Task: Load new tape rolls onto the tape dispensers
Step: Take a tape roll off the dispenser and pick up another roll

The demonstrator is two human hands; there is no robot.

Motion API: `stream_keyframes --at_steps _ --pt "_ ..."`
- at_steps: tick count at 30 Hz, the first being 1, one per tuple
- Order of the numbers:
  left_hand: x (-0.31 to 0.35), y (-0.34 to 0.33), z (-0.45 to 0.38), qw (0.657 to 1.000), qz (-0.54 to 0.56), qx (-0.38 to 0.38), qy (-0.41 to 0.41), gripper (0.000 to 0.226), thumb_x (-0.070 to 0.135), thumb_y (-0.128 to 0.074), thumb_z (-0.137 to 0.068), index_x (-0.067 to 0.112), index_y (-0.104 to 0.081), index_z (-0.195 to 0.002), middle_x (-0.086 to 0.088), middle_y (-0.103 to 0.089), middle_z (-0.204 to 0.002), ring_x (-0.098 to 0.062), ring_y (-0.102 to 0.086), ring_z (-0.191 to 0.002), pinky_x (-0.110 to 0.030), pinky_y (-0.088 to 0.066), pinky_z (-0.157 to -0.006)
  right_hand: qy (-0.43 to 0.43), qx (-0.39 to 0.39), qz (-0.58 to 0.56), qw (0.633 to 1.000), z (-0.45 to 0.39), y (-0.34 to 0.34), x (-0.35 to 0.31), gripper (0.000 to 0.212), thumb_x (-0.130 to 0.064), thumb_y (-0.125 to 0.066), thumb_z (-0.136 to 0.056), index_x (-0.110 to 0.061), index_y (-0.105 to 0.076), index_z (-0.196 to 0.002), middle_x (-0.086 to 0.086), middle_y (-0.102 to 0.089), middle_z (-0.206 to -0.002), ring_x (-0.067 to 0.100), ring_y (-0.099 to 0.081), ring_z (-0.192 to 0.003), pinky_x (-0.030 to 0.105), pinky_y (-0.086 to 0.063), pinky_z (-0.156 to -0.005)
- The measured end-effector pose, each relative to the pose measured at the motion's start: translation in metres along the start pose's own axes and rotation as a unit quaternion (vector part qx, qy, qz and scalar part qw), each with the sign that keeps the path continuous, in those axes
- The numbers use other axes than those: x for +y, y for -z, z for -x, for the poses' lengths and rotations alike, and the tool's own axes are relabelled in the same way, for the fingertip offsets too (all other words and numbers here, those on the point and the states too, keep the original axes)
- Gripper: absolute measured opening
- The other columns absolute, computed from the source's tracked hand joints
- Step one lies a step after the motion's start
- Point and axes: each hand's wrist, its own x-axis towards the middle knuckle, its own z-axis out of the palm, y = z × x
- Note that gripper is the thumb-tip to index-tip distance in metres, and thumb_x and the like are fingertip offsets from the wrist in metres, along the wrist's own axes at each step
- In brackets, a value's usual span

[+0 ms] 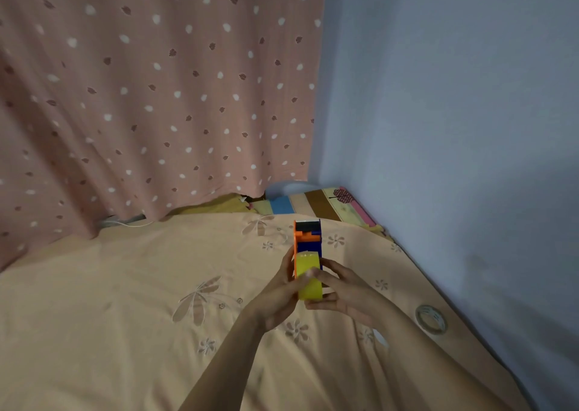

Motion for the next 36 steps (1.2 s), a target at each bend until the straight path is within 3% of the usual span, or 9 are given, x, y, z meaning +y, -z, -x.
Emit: stream_keyframes --at_steps 4,8,13,16,18,22,27,31,36 --pt "-0.001 0.011 -0.002 0.999 -0.044 -0.016 -0.01 0.103 -0.011 -0.072 -0.083 0.039 -0.017 -0.155 -0.003 -0.051 -0.147 -0.025 -0.055 -0.131 -0.035 -0.055 -0.098 -0.007 -0.035 0.013 0.999 -0.006 -0.005 -0.001 0.097 -0.053 -0.083 -0.069 -0.032 -0.036 -0.151 0.01 -0.058 -0.14 0.04 -0.071 -0.106 0.052 -0.049 -0.105" --pt "-0.001 0.014 -0.005 0.998 -0.06 -0.017 -0.014 0.113 -0.013 -0.073 -0.081 0.043 -0.007 -0.154 -0.003 -0.048 -0.147 -0.023 -0.058 -0.127 -0.03 -0.057 -0.088 -0.01 -0.041 0.042 0.998 -0.011 -0.009 -0.002 0.091 -0.052 -0.082 -0.073 -0.038 -0.035 -0.15 0.012 -0.059 -0.138 0.037 -0.071 -0.106 0.052 -0.051 -0.104" --pt "-0.001 0.024 -0.009 0.998 -0.056 0.008 -0.032 0.109 -0.008 -0.078 -0.077 0.039 -0.015 -0.153 -0.004 -0.052 -0.142 -0.028 -0.058 -0.126 -0.04 -0.056 -0.096 -0.007 -0.022 0.123 0.992 -0.014 -0.013 -0.007 0.069 -0.063 -0.072 -0.077 -0.056 -0.038 -0.136 0.005 -0.065 -0.129 0.022 -0.075 -0.101 0.039 -0.06 -0.09" --pt "-0.001 0.03 -0.009 0.998 -0.024 0.029 -0.042 0.106 -0.004 -0.081 -0.07 0.039 -0.025 -0.15 -0.001 -0.059 -0.134 -0.024 -0.061 -0.119 -0.033 -0.058 -0.087 0.06 0.144 0.214 0.964 -0.021 -0.011 -0.008 0.057 -0.065 -0.056 -0.087 -0.032 -0.053 -0.133 -0.005 -0.069 -0.117 0.015 -0.074 -0.091 0.036 -0.062 -0.081" --pt "-0.001 0.035 -0.007 0.998 0.006 0.042 -0.041 0.101 -0.002 -0.082 -0.07 0.039 -0.032 -0.148 0.001 -0.062 -0.129 -0.022 -0.06 -0.119 -0.031 -0.057 -0.085 0.079 0.233 0.254 0.935 -0.026 -0.007 -0.007 0.054 -0.058 -0.061 -0.088 -0.027 -0.052 -0.131 -0.009 -0.063 -0.12 0.011 -0.065 -0.099 0.03 -0.056 -0.079" --pt "0.0 0.039 -0.001 0.999 0.011 0.033 -0.037 0.094 0.0 -0.083 -0.067 0.037 -0.042 -0.143 0.0 -0.066 -0.127 -0.025 -0.06 -0.122 -0.034 -0.056 -0.09 -0.003 0.158 0.218 0.963 -0.037 -0.023 0.001 0.061 -0.034 -0.07 -0.089 -0.02 -0.044 -0.143 -0.001 -0.062 -0.129 0.022 -0.062 -0.117 0.039 -0.054 -0.098" --pt "-0.006 0.039 0.013 0.998 -0.013 0.035 -0.044 0.085 0.0 -0.077 -0.067 0.036 -0.049 -0.139 0.002 -0.07 -0.12 -0.024 -0.061 -0.119 -0.045 -0.055 -0.099 0.006 0.188 0.173 0.967 -0.038 -0.053 0.01 0.037 -0.014 -0.067 -0.091 -0.006 -0.06 -0.127 0.018 -0.069 -0.117 0.035 -0.069 -0.103 0.049 -0.061 -0.084" --pt "-0.01 0.04 0.031 0.995 -0.075 0.052 -0.037 0.092 0.004 -0.077 -0.066 0.037 -0.039 -0.143 0.001 -0.06 -0.128 -0.019 -0.058 -0.119 -0.03 -0.057 -0.086 0.001 0.218 0.211 0.953 -0.033 -0.071 0.024 0.024 -0.016 -0.064 -0.093 -0.004 -0.068 -0.113 0.017 -0.072 -0.107 0.034 -0.071 -0.097 0.05 -0.061 -0.084" --pt "-0.017 0.039 0.063 0.993 -0.074 0.085 -0.046 0.09 0.001 -0.072 -0.068 0.035 -0.028 -0.139 -0.005 -0.051 -0.129 -0.023 -0.058 -0.114 -0.027 -0.057 -0.079 0.004 0.24 0.223 0.945 -0.017 -0.089 0.04 0.009 -0.016 -0.064 -0.09 -0.012 -0.071 -0.084 0.011 -0.074 -0.085 0.027 -0.072 -0.08 0.045 -0.063 -0.078"
